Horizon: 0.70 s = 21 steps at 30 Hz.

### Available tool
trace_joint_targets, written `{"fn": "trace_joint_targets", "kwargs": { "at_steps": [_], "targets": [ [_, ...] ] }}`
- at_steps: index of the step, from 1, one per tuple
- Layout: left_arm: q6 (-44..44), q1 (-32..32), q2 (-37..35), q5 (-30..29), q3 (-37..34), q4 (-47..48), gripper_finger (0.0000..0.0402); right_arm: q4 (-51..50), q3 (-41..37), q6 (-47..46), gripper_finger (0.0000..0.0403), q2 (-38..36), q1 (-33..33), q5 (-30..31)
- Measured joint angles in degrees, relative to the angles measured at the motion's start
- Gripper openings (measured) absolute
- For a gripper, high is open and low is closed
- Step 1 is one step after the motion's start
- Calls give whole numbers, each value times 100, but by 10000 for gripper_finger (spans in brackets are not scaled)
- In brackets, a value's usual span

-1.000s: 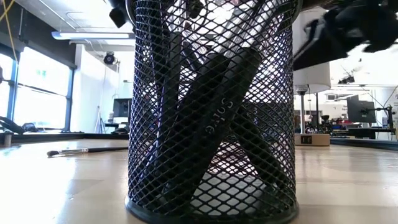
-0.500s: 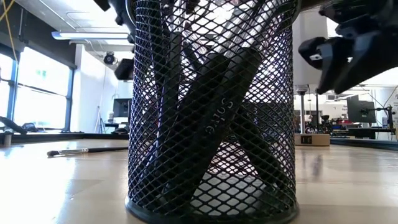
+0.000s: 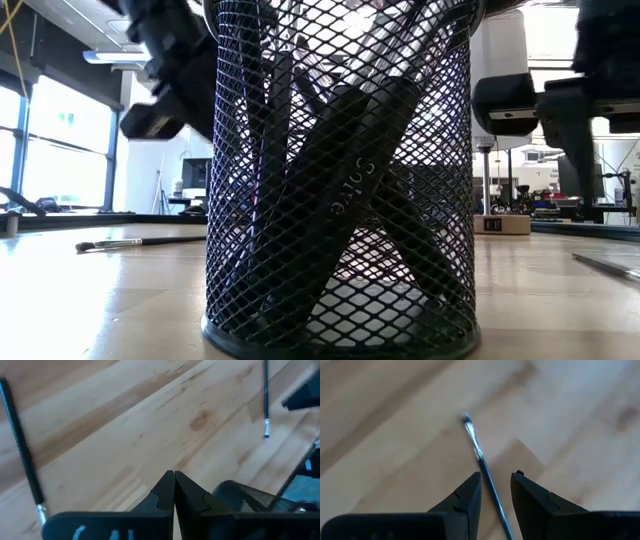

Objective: Put items in baskets/containers
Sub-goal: Put the black eyeshadow brush into the black pen holder

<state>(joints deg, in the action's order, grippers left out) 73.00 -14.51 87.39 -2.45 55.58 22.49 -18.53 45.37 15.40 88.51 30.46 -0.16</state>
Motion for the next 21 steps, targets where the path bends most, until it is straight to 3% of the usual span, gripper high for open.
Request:
{"fn": "trace_joint_targets", "kwargs": {
  "at_steps": [11, 21],
  "targets": [
    [768, -606, -34, -283, -407, -405, 0, -95, 558, 524, 98, 838, 585, -480],
    [831, -666, -34, -479, -405, -678, 0, 48, 570, 368, 94, 1175, 650, -268]
  ]
}}
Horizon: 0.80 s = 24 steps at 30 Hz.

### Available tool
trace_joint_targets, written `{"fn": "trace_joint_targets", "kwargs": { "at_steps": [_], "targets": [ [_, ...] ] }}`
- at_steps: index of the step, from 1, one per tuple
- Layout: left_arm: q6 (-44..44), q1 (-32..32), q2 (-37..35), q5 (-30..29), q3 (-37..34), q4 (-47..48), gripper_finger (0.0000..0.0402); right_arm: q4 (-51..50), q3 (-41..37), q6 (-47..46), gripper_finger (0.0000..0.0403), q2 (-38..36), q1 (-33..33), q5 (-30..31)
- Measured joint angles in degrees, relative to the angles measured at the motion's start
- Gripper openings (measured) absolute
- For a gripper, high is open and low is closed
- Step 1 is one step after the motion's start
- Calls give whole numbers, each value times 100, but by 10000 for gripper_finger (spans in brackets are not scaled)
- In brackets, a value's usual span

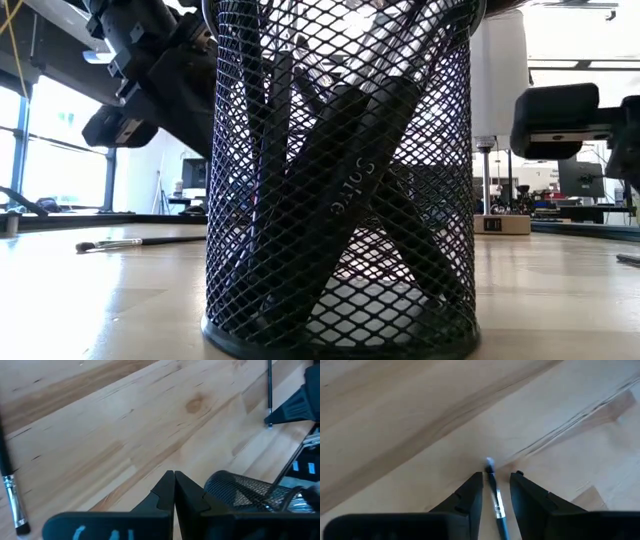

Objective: Put items in baskets/containers
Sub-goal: Put the black eyeshadow brush into the black pen holder

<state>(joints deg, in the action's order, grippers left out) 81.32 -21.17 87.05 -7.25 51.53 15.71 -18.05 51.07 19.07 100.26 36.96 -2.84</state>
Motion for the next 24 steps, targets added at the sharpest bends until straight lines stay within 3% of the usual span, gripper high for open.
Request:
{"fn": "trace_joint_targets", "kwargs": {
  "at_steps": [11, 19, 24],
  "targets": [
    [94, -149, 0, -123, 0, 19, 0, 277, -12, -359, 9, 111, 156, -77],
    [149, -188, 0, -131, 0, 16, 0, 497, -9, -946, 1, 130, 138, -95],
    [149, -186, 0, -149, 0, 16, 0, 267, -9, -1798, 0, 65, 50, 135]
  ]
}}
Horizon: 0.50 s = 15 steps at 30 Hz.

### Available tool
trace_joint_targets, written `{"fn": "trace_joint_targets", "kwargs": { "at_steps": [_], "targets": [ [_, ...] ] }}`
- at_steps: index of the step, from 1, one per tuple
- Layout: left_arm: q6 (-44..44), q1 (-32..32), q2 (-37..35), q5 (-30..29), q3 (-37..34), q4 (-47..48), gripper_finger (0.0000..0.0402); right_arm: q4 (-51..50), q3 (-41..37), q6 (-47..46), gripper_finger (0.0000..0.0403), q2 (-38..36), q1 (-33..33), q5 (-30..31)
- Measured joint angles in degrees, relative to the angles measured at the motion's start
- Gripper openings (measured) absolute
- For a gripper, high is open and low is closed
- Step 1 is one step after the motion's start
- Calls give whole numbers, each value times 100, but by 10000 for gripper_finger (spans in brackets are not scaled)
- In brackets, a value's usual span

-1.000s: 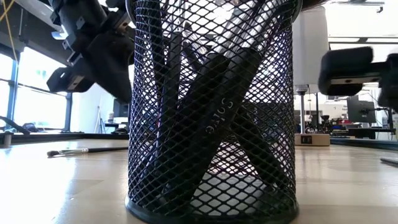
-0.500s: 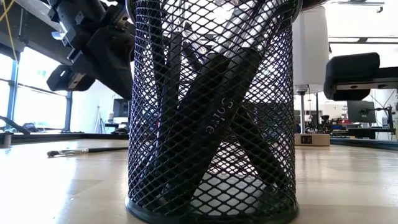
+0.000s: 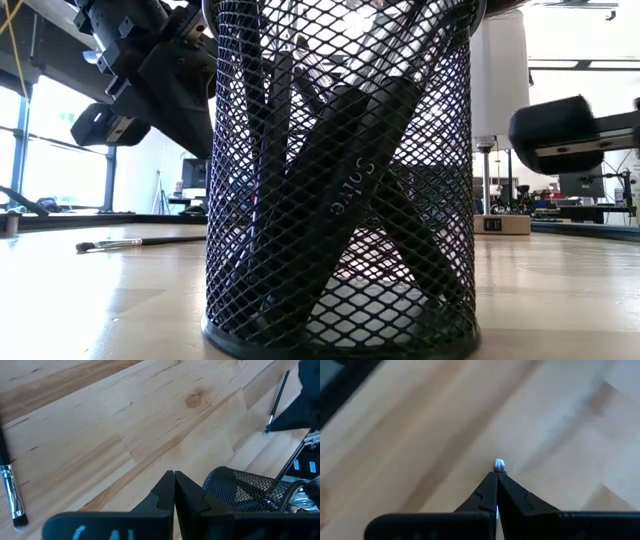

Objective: Put items in baskets/containers
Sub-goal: Put the black eyeshadow brush into the black pen holder

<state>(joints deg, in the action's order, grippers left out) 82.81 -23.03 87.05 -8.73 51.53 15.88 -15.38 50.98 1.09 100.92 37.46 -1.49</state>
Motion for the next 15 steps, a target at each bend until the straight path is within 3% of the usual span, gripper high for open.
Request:
{"fn": "trace_joint_targets", "kwargs": {
  "at_steps": [8, 15],
  "targets": [
    [-9, 4, 0, 1, 0, 7, 0, -692, -43, -690, 0, -483, -68, 734],
    [-22, 4, 2, 2, 0, 13, 0, -458, -689, -1513, 0, -1399, -188, 1129]
  ]
}}
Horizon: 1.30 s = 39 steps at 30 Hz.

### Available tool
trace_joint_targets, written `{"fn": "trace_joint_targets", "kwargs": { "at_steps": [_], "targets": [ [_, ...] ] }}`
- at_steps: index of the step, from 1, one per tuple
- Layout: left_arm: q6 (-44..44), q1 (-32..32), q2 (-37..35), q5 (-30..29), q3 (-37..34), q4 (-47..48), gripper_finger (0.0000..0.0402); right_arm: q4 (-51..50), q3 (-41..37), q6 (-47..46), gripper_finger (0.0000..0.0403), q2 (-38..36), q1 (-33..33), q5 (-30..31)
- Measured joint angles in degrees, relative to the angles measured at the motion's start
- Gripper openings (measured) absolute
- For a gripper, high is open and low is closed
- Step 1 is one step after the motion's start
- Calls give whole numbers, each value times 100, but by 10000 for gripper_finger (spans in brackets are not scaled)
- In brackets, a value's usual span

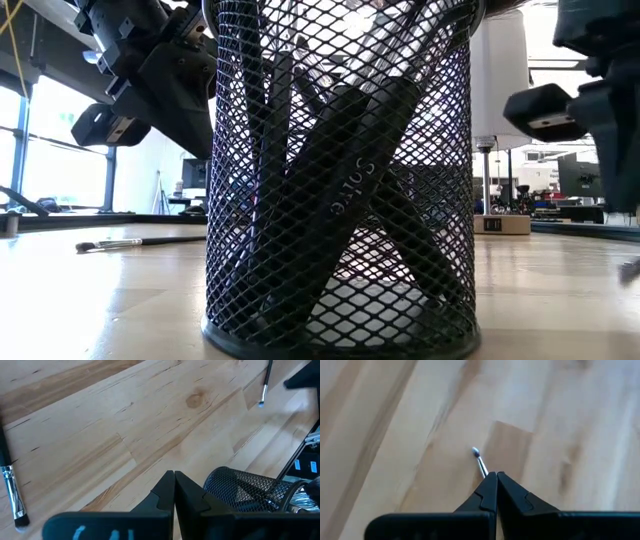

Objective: Put items in baskets/containers
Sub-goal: Put the black eyeshadow brush into the black pen holder

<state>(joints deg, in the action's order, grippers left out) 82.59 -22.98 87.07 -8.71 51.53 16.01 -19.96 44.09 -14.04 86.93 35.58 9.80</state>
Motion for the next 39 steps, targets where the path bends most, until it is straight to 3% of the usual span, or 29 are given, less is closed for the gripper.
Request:
{"fn": "trace_joint_targets", "kwargs": {
  "at_steps": [5, 9, 13, 20, 25, 32, 39],
  "targets": [
    [-26, 0, 0, 3, 2, -1, 0, 561, -661, -237, 0, -810, 32, 75],
    [-26, 0, 0, 4, 4, 0, 0, 1002, -912, 240, 2, -977, 47, 174],
    [-25, 6, 0, 4, 4, -2, 0, 1416, -896, 538, 23, -771, -120, 93],
    [-24, 9, 2, 9, 4, -9, 0, 1881, -843, 904, 87, -125, -293, -771],
    [19, 9, 2, 16, 4, -7, 0, 2077, -845, 977, 109, 287, -293, -1035],
    [20, 9, 2, 13, 4, -4, 0, 2249, -831, 1148, 86, 658, -293, -1075],
    [20, 9, 2, -65, 4, -4, 0, 2216, -828, 1134, 12, 709, -287, -1032]
  ]
}}
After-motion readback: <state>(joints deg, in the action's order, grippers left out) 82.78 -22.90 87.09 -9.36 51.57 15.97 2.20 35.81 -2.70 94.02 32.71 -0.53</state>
